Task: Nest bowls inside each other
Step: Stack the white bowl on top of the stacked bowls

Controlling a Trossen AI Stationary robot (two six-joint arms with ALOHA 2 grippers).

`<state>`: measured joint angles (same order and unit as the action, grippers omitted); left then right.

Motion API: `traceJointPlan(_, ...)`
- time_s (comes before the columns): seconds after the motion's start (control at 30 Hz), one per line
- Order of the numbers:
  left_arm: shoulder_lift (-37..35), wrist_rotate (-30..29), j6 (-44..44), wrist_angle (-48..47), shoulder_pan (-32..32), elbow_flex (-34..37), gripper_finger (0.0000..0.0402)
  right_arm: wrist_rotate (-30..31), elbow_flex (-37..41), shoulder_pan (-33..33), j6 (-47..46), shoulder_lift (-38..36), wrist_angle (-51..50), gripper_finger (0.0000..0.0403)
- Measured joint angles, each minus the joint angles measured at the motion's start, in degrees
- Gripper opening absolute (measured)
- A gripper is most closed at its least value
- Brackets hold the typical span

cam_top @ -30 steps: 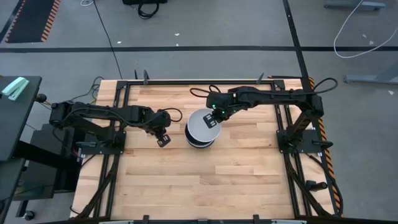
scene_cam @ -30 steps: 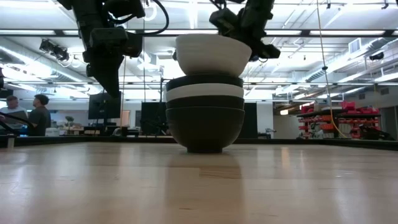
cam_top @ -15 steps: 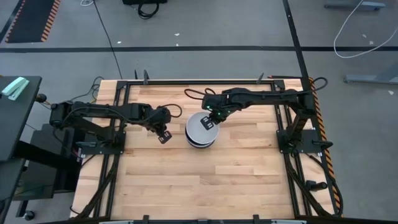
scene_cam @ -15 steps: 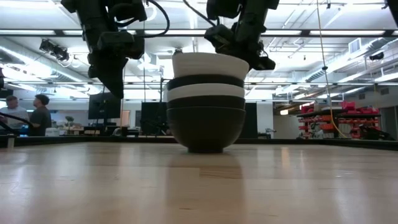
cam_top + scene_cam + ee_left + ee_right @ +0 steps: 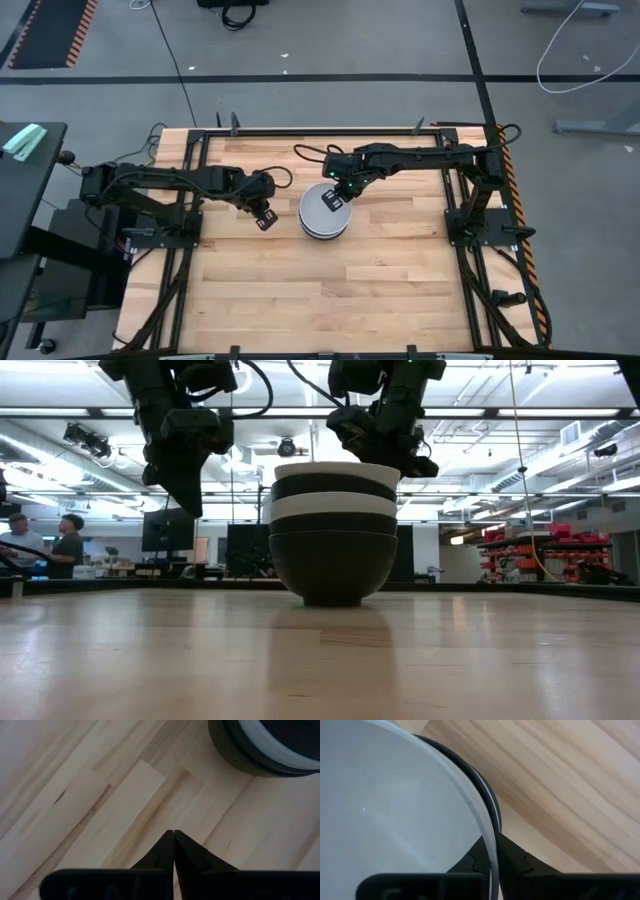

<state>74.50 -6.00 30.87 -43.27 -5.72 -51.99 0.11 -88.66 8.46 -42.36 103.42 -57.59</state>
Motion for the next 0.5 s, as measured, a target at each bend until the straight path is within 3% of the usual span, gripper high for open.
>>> traceJointPlan(0.5, 0.0, 0.0, 0.0, 0.0, 0.0, 0.0, 0.0031, -1.9, -1.0, -0.8, 2.7, -0.1, -1.1, 0.0087)
